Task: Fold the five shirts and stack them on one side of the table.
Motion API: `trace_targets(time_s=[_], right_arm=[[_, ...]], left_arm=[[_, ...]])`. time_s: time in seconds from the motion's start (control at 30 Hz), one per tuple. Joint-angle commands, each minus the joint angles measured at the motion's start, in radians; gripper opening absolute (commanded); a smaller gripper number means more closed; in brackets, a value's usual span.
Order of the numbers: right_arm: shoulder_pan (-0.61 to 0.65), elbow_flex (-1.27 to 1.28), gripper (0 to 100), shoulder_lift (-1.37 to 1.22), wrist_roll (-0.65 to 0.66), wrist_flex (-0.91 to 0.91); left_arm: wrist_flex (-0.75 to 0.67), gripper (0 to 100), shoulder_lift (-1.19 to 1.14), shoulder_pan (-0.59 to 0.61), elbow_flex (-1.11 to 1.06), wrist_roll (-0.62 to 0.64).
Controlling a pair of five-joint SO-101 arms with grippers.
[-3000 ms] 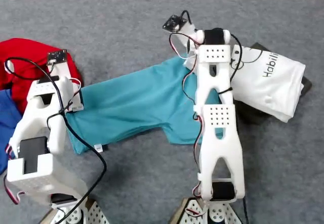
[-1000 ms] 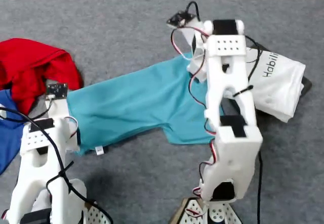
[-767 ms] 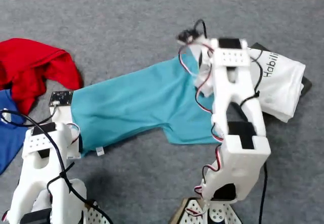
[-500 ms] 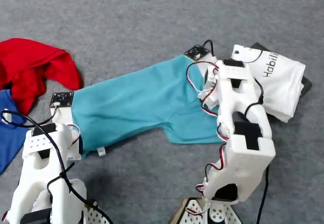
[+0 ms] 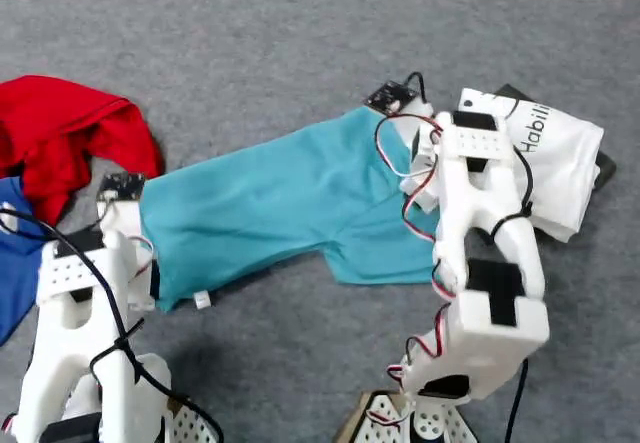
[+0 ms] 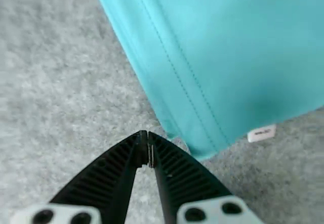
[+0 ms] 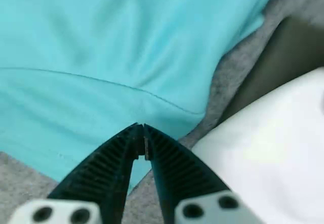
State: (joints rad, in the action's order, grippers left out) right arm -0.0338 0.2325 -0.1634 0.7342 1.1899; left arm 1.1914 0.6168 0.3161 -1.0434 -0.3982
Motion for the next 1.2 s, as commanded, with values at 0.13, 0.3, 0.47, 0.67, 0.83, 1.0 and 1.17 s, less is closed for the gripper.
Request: trace_targets(time_s=[0.13, 0.3, 0.47, 0.67, 0.83, 1.0, 1.17], right_arm=[[0.088, -0.051, 0.3, 0.263, 0.008, 0.143], [0.189, 0.081, 0.3, 0.371, 0.003, 0.203], [0.211, 0.341, 0.3, 0.46, -0.026, 0.031], [0.058, 0.555, 0.3, 0.461, -0.015, -0.196], [-0.015, 0.628, 0.3, 0.461, 0.091, -0.272], [-0.054, 0.659, 0.3, 0.417, 0.133, -0.334], [-0.062, 0.638, 0.3, 0.321, 0.133, -0.333]], left_arm=[[0.025, 2, 0.018, -0.114, 0.075, 0.061], [-0.123, 2, 0.016, -0.236, -0.011, 0.15], [-0.181, 2, -0.033, -0.262, -0.066, 0.153], [-0.198, 2, -0.205, -0.186, -0.046, 0.091], [-0.166, 2, -0.329, -0.074, 0.052, 0.038], [-0.164, 2, -0.383, -0.021, 0.11, -0.009], [-0.157, 2, -0.38, -0.038, 0.147, -0.005]])
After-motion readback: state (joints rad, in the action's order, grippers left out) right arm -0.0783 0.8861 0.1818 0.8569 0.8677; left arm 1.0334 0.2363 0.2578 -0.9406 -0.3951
